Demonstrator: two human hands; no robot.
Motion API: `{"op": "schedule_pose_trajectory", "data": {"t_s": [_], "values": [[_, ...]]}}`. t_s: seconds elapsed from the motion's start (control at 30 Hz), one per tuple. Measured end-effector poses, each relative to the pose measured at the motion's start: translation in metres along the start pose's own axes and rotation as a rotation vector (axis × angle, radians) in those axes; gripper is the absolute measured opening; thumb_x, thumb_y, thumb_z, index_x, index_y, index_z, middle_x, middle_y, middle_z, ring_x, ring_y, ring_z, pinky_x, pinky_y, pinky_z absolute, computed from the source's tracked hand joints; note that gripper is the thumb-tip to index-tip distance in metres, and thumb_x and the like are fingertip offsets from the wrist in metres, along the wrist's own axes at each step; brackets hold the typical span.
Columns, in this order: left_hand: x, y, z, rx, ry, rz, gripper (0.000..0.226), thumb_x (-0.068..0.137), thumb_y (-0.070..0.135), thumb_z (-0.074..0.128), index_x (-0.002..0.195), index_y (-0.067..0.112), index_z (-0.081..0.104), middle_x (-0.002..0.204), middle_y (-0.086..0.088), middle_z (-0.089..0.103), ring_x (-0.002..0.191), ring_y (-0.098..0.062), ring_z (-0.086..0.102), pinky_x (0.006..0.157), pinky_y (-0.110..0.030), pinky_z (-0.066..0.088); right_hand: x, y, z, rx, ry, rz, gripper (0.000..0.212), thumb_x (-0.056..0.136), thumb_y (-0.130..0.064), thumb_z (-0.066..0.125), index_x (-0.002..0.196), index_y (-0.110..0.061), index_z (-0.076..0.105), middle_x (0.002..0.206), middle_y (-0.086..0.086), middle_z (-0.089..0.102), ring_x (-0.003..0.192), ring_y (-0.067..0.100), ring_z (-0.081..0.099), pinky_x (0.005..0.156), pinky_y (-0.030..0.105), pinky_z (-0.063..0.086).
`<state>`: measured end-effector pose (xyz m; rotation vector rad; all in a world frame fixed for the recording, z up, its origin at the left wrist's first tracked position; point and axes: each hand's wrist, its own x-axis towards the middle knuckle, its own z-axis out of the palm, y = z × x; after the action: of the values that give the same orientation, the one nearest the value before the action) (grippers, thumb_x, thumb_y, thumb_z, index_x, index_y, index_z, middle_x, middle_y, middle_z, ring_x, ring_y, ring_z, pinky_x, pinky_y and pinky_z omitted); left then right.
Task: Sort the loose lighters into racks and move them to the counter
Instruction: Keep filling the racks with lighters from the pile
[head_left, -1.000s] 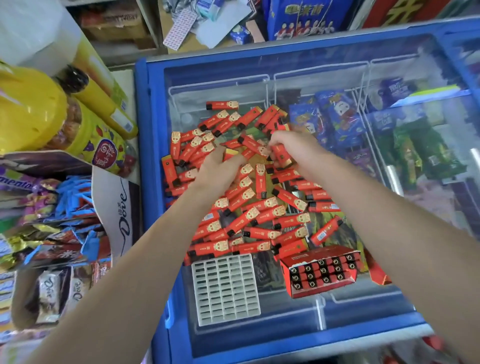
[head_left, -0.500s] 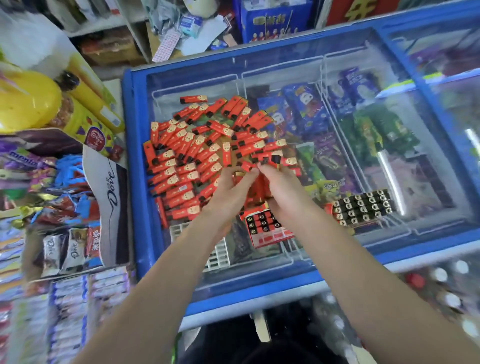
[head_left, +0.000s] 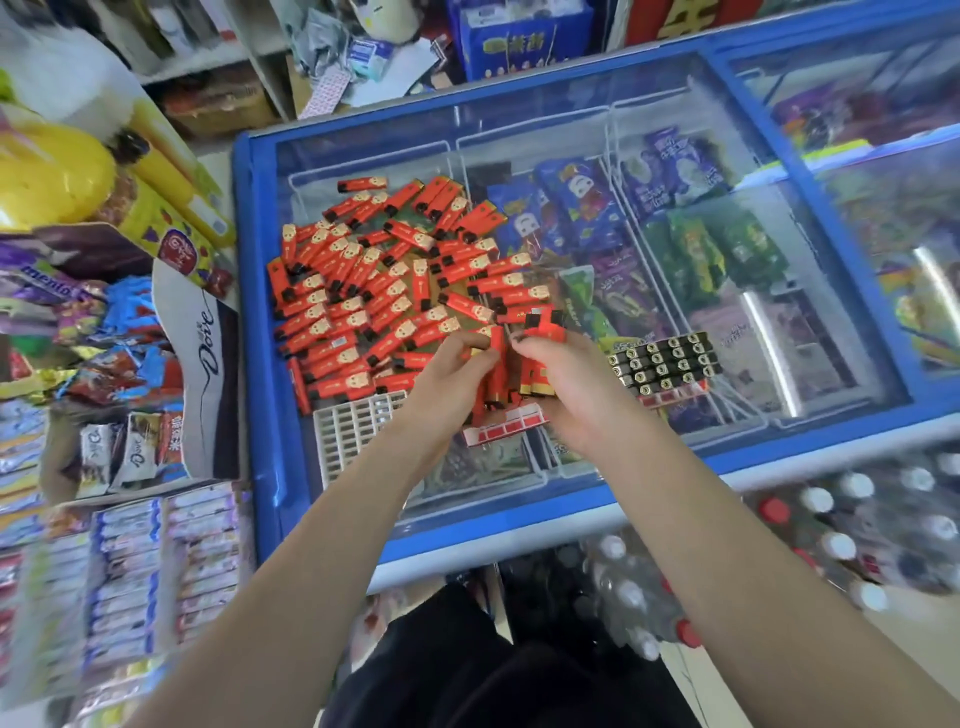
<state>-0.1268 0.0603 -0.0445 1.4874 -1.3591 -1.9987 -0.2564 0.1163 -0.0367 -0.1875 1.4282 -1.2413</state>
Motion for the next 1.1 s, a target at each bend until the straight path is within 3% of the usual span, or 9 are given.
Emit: {"op": "schedule_pose_trajectory", "data": {"t_s": [0.1,0.2,0.37,0.43,0.53,0.77,0.87,0.97,1.1], "values": [[-0.005,-0.004,0.005,0.094,-0.005,0.010,0.017,0.109,0.024,0.048,0.108,0.025,0.065,0.091,-0.008,0.069,0.071,-0.014,0.068,0.069,-0.045,0.064,-0.004,0.006,-0.008,-0.061,0.000,-0.030,0.018,0.097,-0.002,0.059,0.087,-0.013,0.069,0.089,0.008,0.072,0.086,0.022,0.070,0.075,0.036,0.056],[-0.011,-0.007,0.009,0.105,-0.045,-0.025,0.021,0.110,0.022,0.043,0.111,0.020,0.064,0.094,-0.008,0.069,0.070,-0.012,0.069,0.065,-0.036,0.062,-0.005,0.013,-0.016,-0.128,0.039,-0.049,0.012,0.094,-0.002,0.060,0.093,-0.011,0.066,0.088,0.012,0.065,0.086,0.025,0.064,0.079,0.038,0.051],[-0.020,-0.021,0.015,0.149,-0.091,-0.028,0.014,0.108,0.021,0.052,0.116,0.020,0.063,0.097,-0.006,0.068,0.080,-0.018,0.070,0.078,-0.045,0.066,-0.014,0.022,-0.028,-0.217,0.061,-0.035,0.009,0.096,-0.006,0.060,0.089,-0.010,0.063,0.080,0.013,0.059,0.071,0.022,0.057,0.065,0.031,0.047],[-0.023,-0.029,0.018,0.175,-0.098,-0.008,0.009,0.106,0.022,0.057,0.113,0.022,0.062,0.094,-0.007,0.067,0.077,-0.022,0.070,0.070,-0.044,0.065,-0.020,0.028,-0.032,-0.266,0.041,-0.024,0.006,0.096,-0.009,0.062,0.090,-0.009,0.062,0.075,0.010,0.055,0.064,0.018,0.052,0.059,0.028,0.044],[-0.029,-0.039,0.021,0.198,-0.095,-0.002,0.007,0.105,0.025,0.059,0.111,0.025,0.062,0.094,-0.012,0.068,0.071,-0.022,0.069,0.053,-0.025,0.053,-0.027,0.036,-0.040,-0.290,0.011,0.019,0.006,0.096,-0.009,0.063,0.092,-0.006,0.063,0.069,0.006,0.055,0.058,0.015,0.051,0.053,0.024,0.043],[-0.037,-0.058,0.022,0.247,-0.162,-0.038,0.014,0.099,0.027,0.071,0.110,0.023,0.064,0.089,-0.003,0.068,0.067,-0.009,0.069,0.068,-0.030,0.061,-0.032,0.046,-0.055,-0.234,0.103,0.058,0.017,0.089,-0.005,0.064,0.072,-0.009,0.064,0.059,0.009,0.054,0.056,0.020,0.047,0.055,0.031,0.039],[-0.038,-0.062,0.020,0.207,-0.172,-0.065,0.014,0.097,0.027,0.073,0.109,0.025,0.066,0.081,0.004,0.069,0.065,-0.014,0.068,0.077,-0.042,0.059,-0.032,0.046,-0.060,-0.148,0.080,0.088,0.012,0.092,-0.007,0.063,0.080,-0.007,0.066,0.061,0.009,0.054,0.054,0.018,0.046,0.056,0.029,0.039],[-0.035,-0.064,0.017,0.079,-0.149,-0.144,0.012,0.099,0.023,0.070,0.111,0.024,0.068,0.080,0.003,0.070,0.062,-0.017,0.064,0.076,-0.043,0.052,-0.032,0.044,-0.067,-0.023,-0.026,0.159,0.012,0.095,-0.007,0.060,0.100,-0.005,0.071,0.064,0.005,0.051,0.054,0.014,0.045,0.050,0.024,0.035],[-0.028,-0.066,0.012,-0.079,-0.148,-0.227,0.010,0.102,0.023,0.068,0.111,0.020,0.069,0.085,-0.010,0.068,0.066,-0.021,0.060,0.067,-0.035,0.047,-0.030,0.043,-0.074,0.008,-0.102,0.198,0.021,0.097,-0.006,0.060,0.082,-0.012,0.074,0.069,0.004,0.052,0.050,0.012,0.041,0.044,0.021,0.029]]}}
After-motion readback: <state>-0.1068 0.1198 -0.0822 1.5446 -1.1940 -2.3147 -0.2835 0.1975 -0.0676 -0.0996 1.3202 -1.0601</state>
